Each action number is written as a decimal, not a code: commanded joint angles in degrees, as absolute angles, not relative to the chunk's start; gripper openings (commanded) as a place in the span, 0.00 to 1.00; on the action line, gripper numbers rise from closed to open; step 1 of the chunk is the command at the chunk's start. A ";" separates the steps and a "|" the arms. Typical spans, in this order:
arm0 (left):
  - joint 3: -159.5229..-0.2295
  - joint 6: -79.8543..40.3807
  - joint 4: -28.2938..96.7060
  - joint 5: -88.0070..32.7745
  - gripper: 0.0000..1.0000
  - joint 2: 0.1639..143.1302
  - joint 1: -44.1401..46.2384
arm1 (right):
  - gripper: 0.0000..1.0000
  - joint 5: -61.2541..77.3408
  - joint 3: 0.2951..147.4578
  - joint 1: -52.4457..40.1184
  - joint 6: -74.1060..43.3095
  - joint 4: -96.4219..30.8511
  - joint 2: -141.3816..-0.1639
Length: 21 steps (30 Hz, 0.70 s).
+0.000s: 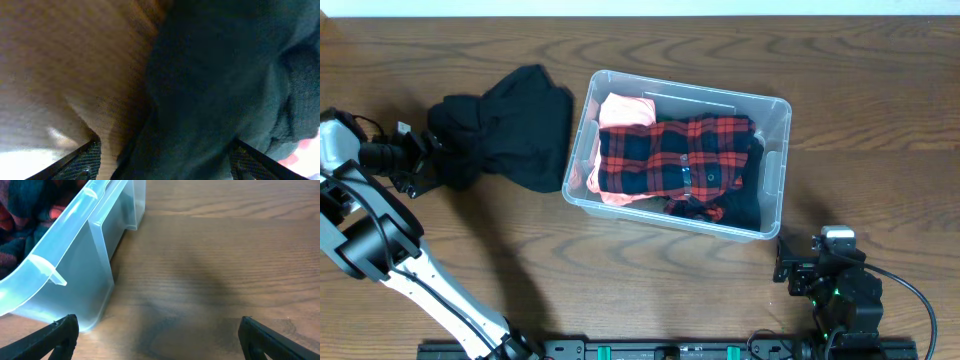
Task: Pack container
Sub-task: 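Swing the left gripper to the black garment on the table and grasp it, then carry the black garment with the left gripper over the bin and release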
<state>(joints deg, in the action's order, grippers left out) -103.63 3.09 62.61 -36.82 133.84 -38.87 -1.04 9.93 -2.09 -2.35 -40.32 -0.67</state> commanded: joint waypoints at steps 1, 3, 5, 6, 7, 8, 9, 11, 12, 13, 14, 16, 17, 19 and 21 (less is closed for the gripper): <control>-103.18 4.84 61.08 -40.25 0.78 137.16 -37.71 | 0.99 -1.04 9.89 -1.74 -2.72 -40.40 -0.32; -103.18 5.17 59.86 -40.58 0.66 137.19 -36.95 | 0.99 -1.02 9.89 -1.74 -2.72 -40.40 -0.32; -103.20 5.15 59.18 -40.60 0.50 137.16 -36.23 | 0.99 -1.02 9.89 -1.74 -2.72 -40.40 -0.32; -103.18 5.17 59.00 -40.60 0.42 137.16 -35.86 | 0.99 -1.04 9.89 -1.74 -2.72 -40.40 -0.32; -103.20 5.17 58.98 -40.60 0.33 137.16 -35.57 | 0.99 -1.02 9.89 -1.74 -2.72 -40.40 -0.32; -103.20 5.15 59.00 -40.86 0.21 137.14 -35.29 | 0.99 -1.02 9.89 -1.74 -2.72 -40.40 -0.32; -103.20 5.15 59.05 -41.76 0.11 137.03 -35.22 | 0.99 -1.04 9.89 -1.74 -2.72 -40.40 -0.32; -103.33 5.13 60.14 -43.64 0.06 136.68 -35.16 | 0.99 -1.02 9.91 -1.74 -2.72 -40.40 -0.32; -103.61 5.13 61.23 -44.18 0.06 136.11 -35.18 | 0.99 -1.02 9.89 -1.74 -2.72 -40.40 -0.32; -104.05 5.13 62.46 -44.14 0.06 135.28 -35.27 | 0.99 -1.02 9.89 -1.74 -2.72 -40.40 -0.32; -104.44 5.13 63.31 -44.10 0.06 134.43 -35.33 | 0.99 -1.04 9.89 -1.74 -2.72 -40.40 -0.32; -105.43 5.15 65.58 -44.07 0.06 131.13 -35.55 | 0.99 -1.02 9.89 -1.74 -2.72 -40.40 -0.32; -105.60 5.15 66.30 -43.92 0.06 129.05 -35.57 | 0.99 -1.02 9.89 -1.74 -2.72 -40.40 -0.32; -105.65 5.15 67.66 -43.92 0.06 123.15 -35.59 | 0.99 -1.02 9.89 -1.74 -2.72 -40.40 -0.32; -105.65 5.13 68.97 -43.94 0.06 116.42 -35.53 | 0.99 -1.02 9.89 -1.74 -2.72 -40.40 -0.32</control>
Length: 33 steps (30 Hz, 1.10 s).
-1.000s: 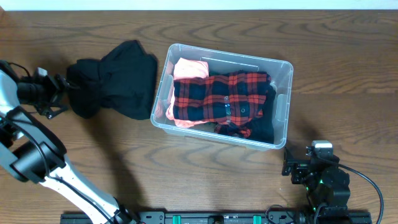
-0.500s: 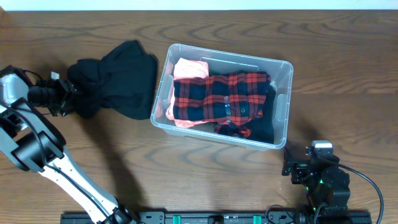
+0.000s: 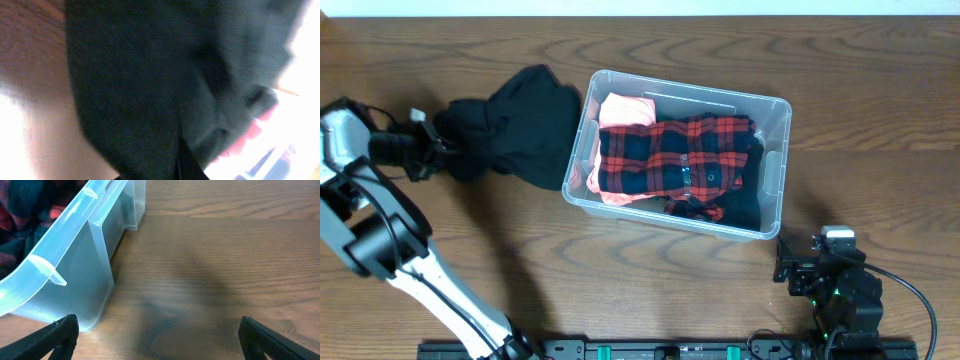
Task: Pack container
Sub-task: 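Carry the black garment with the left gripper over the bin and release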
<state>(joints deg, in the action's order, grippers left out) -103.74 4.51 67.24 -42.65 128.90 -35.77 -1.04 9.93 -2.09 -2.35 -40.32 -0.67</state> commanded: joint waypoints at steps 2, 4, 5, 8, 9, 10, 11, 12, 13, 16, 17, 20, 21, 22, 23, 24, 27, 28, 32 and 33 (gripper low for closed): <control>-105.65 5.10 70.32 -43.97 0.06 109.69 -35.18 | 0.99 -1.02 9.89 -1.74 -2.72 -40.40 -0.32; -105.65 5.10 72.03 -43.97 0.07 102.65 -34.39 | 0.99 -1.02 9.89 -1.74 -2.72 -40.40 -0.32; -105.65 5.10 72.93 -43.99 0.06 99.33 -33.80 | 0.99 -1.02 9.91 -1.74 -2.72 -40.40 -0.32; -105.67 4.27 75.02 -44.29 0.06 89.80 -30.98 | 0.98 -1.02 9.89 -1.74 -2.72 -40.40 -0.32; -105.67 3.81 75.44 -44.45 0.06 86.94 -29.63 | 0.99 -1.02 9.89 -1.74 -2.72 -40.40 -0.32; -105.69 2.87 75.68 -44.42 0.06 83.29 -27.49 | 0.99 -1.02 9.89 -1.74 -2.72 -40.40 -0.32; -105.69 2.17 75.64 -44.42 0.06 80.77 -25.63 | 0.99 -1.02 9.89 -1.74 -2.72 -40.40 -0.32; -105.69 1.39 75.31 -44.42 0.06 78.30 -23.53 | 0.99 -1.02 9.89 -1.74 -2.72 -40.40 -0.32; -105.69 0.27 74.76 -44.40 0.06 76.07 -21.19 | 0.99 -1.04 9.89 -1.74 -2.72 -40.40 -0.32; -105.69 -4.29 71.31 -44.38 0.06 70.30 -12.49 | 0.99 -1.02 9.89 -1.74 -2.72 -40.40 -0.32; -105.69 -6.24 69.28 -44.38 0.06 68.86 -8.86 | 0.99 -1.02 9.89 -1.74 -2.72 -40.40 -0.32; -105.67 -11.29 62.17 -43.92 0.06 66.98 1.21 | 0.99 -1.02 9.91 -1.74 -2.72 -40.40 -0.32; -105.67 -13.04 59.77 -42.81 0.06 66.96 4.36 | 0.99 -1.02 9.91 -1.74 -2.72 -40.40 -0.32; -105.65 -14.90 57.08 -40.62 0.06 67.26 8.08 | 0.99 -1.02 9.89 -1.74 -2.72 -40.40 -0.32; -105.62 -15.97 54.89 -38.33 0.06 67.72 11.20 | 0.99 -1.02 9.89 -1.74 -2.72 -40.40 -0.32; -105.62 -16.95 52.88 -35.75 0.06 68.47 14.31 | 0.99 -1.02 9.89 -1.74 -2.72 -40.40 -0.32; -105.62 -20.01 46.78 -27.18 0.06 72.49 24.29 | 0.99 -1.02 9.89 -1.74 -2.72 -40.40 -0.32; -105.62 -20.82 45.65 -24.75 0.06 73.73 26.48 | 0.99 -1.02 9.89 -1.74 -2.72 -40.40 -0.32; -105.62 -24.36 42.17 -10.57 0.06 80.79 35.62 | 0.99 -1.04 9.89 -1.74 -2.72 -40.40 -0.32; -105.60 -24.64 40.84 -8.27 0.06 82.87 37.60 | 0.99 -1.04 9.89 -1.74 -2.72 -40.40 -0.32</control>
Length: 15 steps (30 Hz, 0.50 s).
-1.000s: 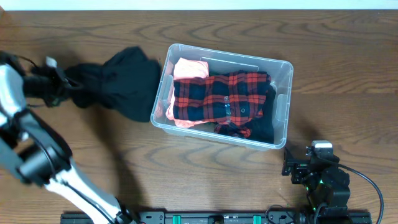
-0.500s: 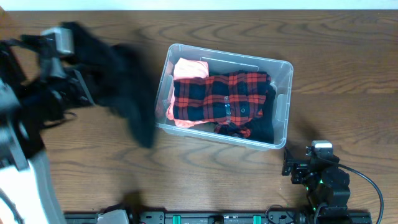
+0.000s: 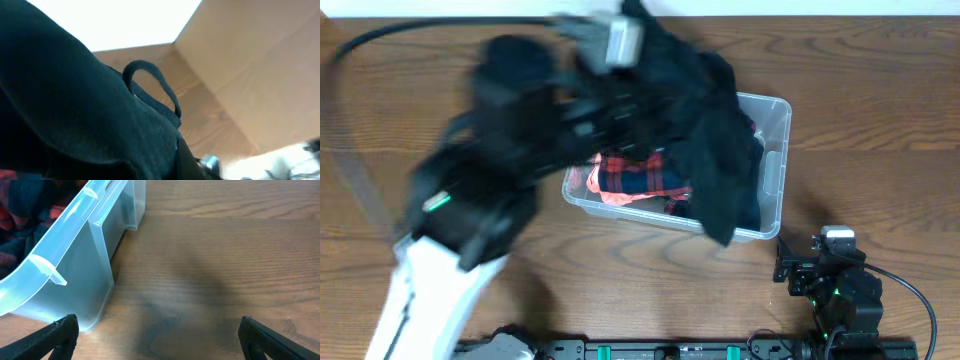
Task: Pack container
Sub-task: 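Carry the black garment with the left gripper over the bin and release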
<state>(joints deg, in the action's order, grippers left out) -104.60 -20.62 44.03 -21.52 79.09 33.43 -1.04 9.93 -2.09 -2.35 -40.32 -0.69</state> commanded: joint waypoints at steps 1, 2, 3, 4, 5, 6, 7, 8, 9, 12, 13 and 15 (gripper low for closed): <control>-105.60 -25.06 39.57 -6.94 0.06 84.66 39.09 | 0.99 -1.02 9.89 -1.74 -2.72 -40.40 -0.32; -105.60 -25.78 38.28 -5.89 0.06 86.41 40.42 | 0.99 -1.02 9.89 -1.74 -2.72 -40.40 -0.32; -105.62 -26.55 36.93 -4.99 0.06 88.31 41.76 | 0.99 -1.02 9.89 -1.74 -2.72 -40.40 -0.32; -105.62 -27.24 36.07 -3.99 0.06 89.84 42.78 | 0.99 -1.04 9.89 -1.74 -2.72 -40.40 -0.32; -105.60 -28.36 35.66 -2.37 0.06 91.42 43.77 | 0.99 -1.02 9.89 -1.74 -2.72 -40.40 -0.32; -105.60 -29.32 35.70 -0.82 0.06 92.62 44.49 | 0.99 -1.04 9.89 -1.74 -2.72 -40.40 -0.32; -105.60 -29.71 35.88 0.54 0.06 93.91 45.17 | 0.99 -1.04 9.89 -1.74 -2.72 -40.40 -0.32; -105.54 -29.71 36.07 1.26 0.06 94.89 45.71 | 0.99 -1.02 9.91 -1.74 -2.72 -40.40 -0.32; -105.45 -29.71 36.62 2.22 0.06 95.92 46.13 | 0.99 -1.02 9.89 -1.74 -2.72 -40.40 -0.32; -105.45 -29.69 40.32 4.67 0.06 98.02 46.48 | 0.99 -1.02 9.89 -1.74 -2.72 -40.40 -0.32; -105.45 -29.69 42.09 6.00 0.06 98.50 46.48 | 0.99 -1.02 9.91 -1.74 -2.72 -40.40 -0.32; -105.34 -29.69 46.44 9.91 0.06 99.22 46.30 | 0.99 -1.02 9.89 -1.74 -2.72 -40.40 -0.32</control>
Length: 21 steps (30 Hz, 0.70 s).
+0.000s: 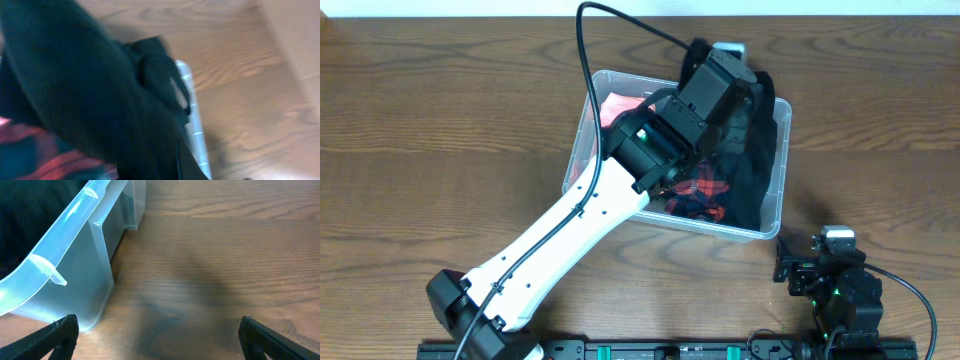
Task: Pack container
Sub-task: 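Carry the black garment with the left gripper over the bin and release, then press and tuck the black garment into the bin with the left gripper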
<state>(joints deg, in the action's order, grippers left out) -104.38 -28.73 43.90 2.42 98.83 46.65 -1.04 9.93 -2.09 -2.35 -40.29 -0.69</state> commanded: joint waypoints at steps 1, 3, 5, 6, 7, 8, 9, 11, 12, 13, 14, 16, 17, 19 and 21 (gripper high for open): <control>-105.19 -29.67 48.36 11.84 0.06 99.29 46.30 | 0.99 -1.04 9.89 -1.74 -2.72 -40.40 -0.32; -105.12 -29.69 52.58 15.42 0.06 99.29 46.33 | 0.99 -1.02 9.89 -1.74 -2.72 -40.40 -0.32; -105.12 -29.69 56.38 17.52 0.06 99.26 46.30 | 0.99 -1.02 9.89 -1.74 -2.72 -40.40 -0.32; -105.12 -29.69 58.78 18.44 0.06 99.26 46.30 | 0.99 -1.02 9.89 -1.74 -2.72 -40.40 -0.32; -105.12 -29.69 61.04 19.42 0.06 99.26 46.30 | 0.99 -1.04 9.89 -1.74 -2.72 -40.40 -0.32; -105.08 -29.74 64.58 21.54 0.06 99.31 46.30 | 0.99 -1.04 9.89 -1.74 -2.72 -40.40 -0.32; -104.99 -29.87 66.08 22.74 0.06 99.31 46.30 | 0.99 -1.02 9.89 -1.74 -2.72 -40.40 -0.32; -104.77 -30.98 70.32 26.94 0.08 99.31 46.04 | 0.99 -1.02 9.89 -1.74 -2.72 -40.40 -0.32; -104.73 -31.29 72.49 29.30 0.11 99.31 45.65 | 0.99 -1.02 9.89 -1.74 -2.72 -40.40 -0.32; -104.68 -31.42 73.84 30.76 0.21 99.31 45.17 | 0.99 -1.04 9.89 -1.74 -2.72 -40.40 -0.32; -104.68 -31.40 75.05 31.68 0.33 99.29 44.40 | 0.99 -1.02 9.91 -1.74 -2.72 -40.40 -0.32; -104.71 -31.33 76.12 32.47 0.60 99.15 42.81 | 0.99 -1.04 9.89 -1.74 -2.72 -40.40 -0.32; -104.71 -31.14 76.36 32.45 0.64 99.11 41.74 | 0.99 -1.02 9.89 -1.74 -2.72 -40.40 -0.32; -104.71 -31.14 76.60 32.40 0.70 98.94 39.81 | 0.99 -1.02 9.89 -1.74 -2.72 -40.40 -0.32; -104.71 -31.16 76.58 32.40 0.71 98.65 38.46 | 0.99 -1.04 9.89 -1.74 -2.72 -40.40 -0.32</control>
<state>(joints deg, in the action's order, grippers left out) -104.38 -31.09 76.27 29.12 99.33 40.25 -1.04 9.93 -2.09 -2.35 -40.32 -0.69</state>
